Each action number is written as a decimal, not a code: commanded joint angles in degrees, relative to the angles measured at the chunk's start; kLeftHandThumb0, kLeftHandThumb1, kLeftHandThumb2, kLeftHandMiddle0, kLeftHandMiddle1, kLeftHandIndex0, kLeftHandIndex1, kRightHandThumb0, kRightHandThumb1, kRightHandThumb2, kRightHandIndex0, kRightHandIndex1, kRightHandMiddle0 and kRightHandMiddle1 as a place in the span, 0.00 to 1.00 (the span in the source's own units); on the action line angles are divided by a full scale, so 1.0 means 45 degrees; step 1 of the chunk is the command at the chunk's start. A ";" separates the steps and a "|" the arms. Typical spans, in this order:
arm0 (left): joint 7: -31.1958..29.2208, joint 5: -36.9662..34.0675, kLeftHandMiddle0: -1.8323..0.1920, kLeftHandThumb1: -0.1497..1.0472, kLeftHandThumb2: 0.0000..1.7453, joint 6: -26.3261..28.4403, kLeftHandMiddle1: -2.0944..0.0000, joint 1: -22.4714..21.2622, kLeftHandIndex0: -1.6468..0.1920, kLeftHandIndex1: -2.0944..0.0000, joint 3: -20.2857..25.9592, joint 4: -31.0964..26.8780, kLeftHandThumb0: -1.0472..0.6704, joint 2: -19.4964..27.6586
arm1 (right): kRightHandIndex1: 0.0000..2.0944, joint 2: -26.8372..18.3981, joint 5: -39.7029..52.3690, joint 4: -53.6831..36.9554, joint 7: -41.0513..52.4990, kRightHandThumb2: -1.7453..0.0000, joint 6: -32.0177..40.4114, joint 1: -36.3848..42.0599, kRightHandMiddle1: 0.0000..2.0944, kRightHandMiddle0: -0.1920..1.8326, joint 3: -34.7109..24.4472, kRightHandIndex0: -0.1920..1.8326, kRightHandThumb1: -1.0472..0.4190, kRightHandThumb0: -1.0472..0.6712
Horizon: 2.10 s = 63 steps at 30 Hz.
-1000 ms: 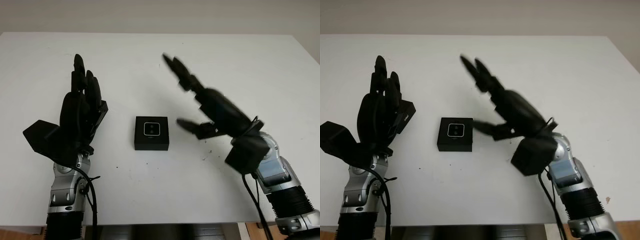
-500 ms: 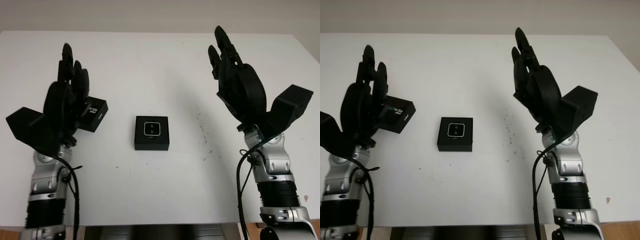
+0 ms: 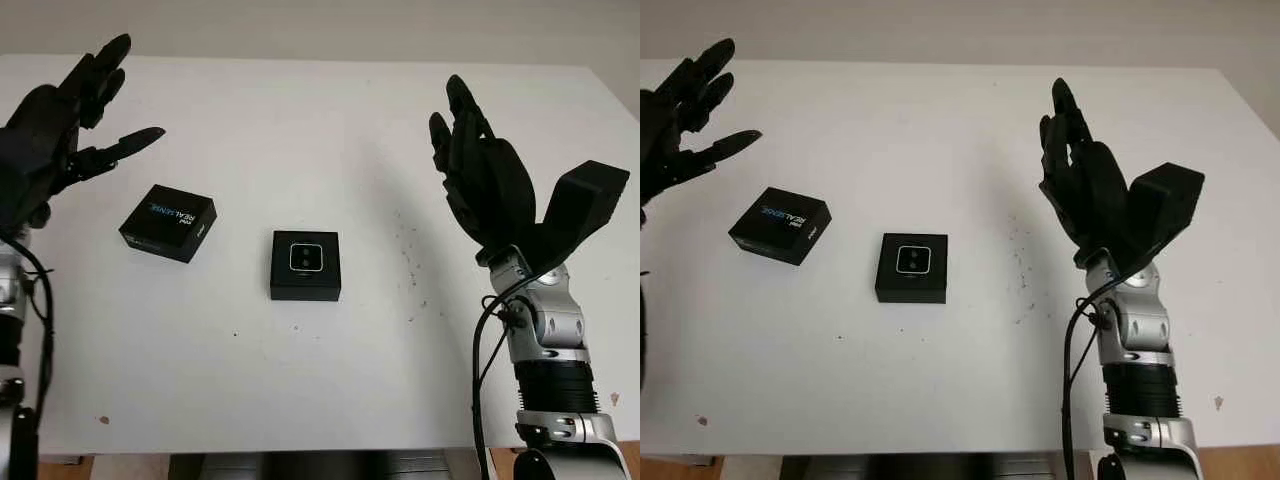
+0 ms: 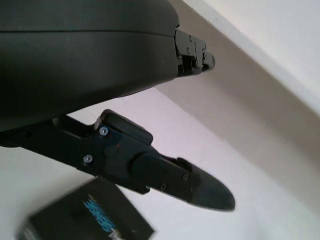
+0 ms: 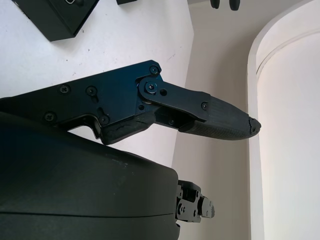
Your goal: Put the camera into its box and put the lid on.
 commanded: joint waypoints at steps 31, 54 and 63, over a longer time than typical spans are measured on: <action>-0.3698 0.4447 1.00 0.78 0.03 -0.2686 1.00 -0.2558 1.00 0.98 -0.4647 0.1888 0.22 0.1460 | 0.03 0.0003 -0.0457 0.0181 -0.0065 0.58 0.0076 -0.0272 0.03 0.04 -0.0157 0.04 0.00 0.17; -0.1242 0.5963 0.98 0.80 0.03 -0.3557 0.97 -0.3149 0.96 0.97 -0.5750 0.4484 0.29 0.1093 | 0.02 -0.0013 -0.0747 0.0085 0.0358 0.58 -0.0240 -0.0036 0.02 0.04 -0.0071 0.04 0.00 0.18; -0.1744 0.5705 0.98 0.81 0.03 -0.3297 0.97 -0.3161 0.97 0.97 -0.5801 0.4474 0.32 0.0606 | 0.02 -0.0044 -0.0826 0.0210 0.0521 0.57 -0.0438 0.0000 0.02 0.03 -0.0097 0.03 0.00 0.19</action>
